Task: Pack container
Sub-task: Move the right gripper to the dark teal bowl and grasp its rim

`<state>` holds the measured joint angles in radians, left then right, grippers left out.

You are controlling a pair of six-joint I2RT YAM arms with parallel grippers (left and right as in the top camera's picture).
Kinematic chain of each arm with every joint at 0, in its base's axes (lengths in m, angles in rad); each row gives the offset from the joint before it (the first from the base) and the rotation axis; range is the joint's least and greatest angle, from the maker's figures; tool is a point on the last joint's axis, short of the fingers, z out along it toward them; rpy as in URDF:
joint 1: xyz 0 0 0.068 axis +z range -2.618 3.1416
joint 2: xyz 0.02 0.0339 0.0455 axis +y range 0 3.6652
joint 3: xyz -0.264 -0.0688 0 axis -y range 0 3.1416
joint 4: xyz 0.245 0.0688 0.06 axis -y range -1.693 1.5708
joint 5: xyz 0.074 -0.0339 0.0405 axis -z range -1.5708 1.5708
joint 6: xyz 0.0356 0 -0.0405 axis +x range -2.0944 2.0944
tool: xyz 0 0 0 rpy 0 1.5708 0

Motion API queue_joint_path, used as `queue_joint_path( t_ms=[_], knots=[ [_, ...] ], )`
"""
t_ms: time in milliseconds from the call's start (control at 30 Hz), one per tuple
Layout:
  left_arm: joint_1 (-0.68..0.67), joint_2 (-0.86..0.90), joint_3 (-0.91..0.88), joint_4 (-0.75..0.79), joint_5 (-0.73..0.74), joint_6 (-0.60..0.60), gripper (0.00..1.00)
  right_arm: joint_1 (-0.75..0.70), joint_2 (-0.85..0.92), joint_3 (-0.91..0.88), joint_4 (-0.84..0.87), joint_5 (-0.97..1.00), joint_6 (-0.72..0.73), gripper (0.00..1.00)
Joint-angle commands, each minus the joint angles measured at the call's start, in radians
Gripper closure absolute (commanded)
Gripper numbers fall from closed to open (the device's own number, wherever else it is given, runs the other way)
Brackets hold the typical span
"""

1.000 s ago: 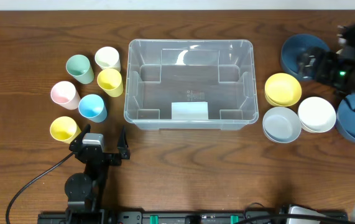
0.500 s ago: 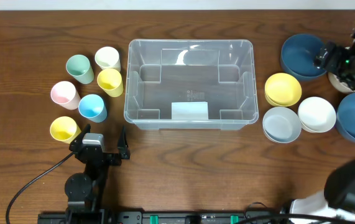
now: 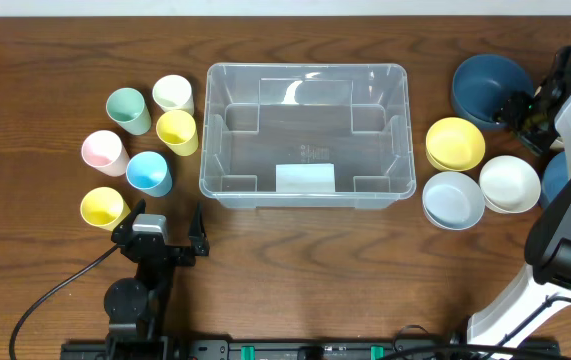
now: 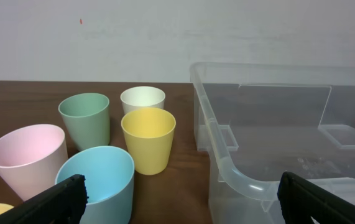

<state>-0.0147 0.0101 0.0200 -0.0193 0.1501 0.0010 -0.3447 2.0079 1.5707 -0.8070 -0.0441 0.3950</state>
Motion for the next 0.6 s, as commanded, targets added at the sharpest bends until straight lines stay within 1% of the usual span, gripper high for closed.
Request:
queue_joint_path(
  t_ms=[0, 267, 567],
  knots=[
    [0.003, -0.006, -0.016, -0.034, 0.011, 0.01, 0.02, 0.004, 0.008, 0.014, 0.029, 0.014, 0.051, 0.3],
    [0.003, -0.006, -0.016, -0.034, 0.011, 0.01, 0.02, 0.022, 0.008, -0.039, 0.137, 0.014, 0.106, 0.39],
    [0.003, -0.006, -0.016, -0.033, 0.011, 0.01, 0.02, 0.039, 0.008, -0.126, 0.224, 0.015, 0.129, 0.44]
  ],
)
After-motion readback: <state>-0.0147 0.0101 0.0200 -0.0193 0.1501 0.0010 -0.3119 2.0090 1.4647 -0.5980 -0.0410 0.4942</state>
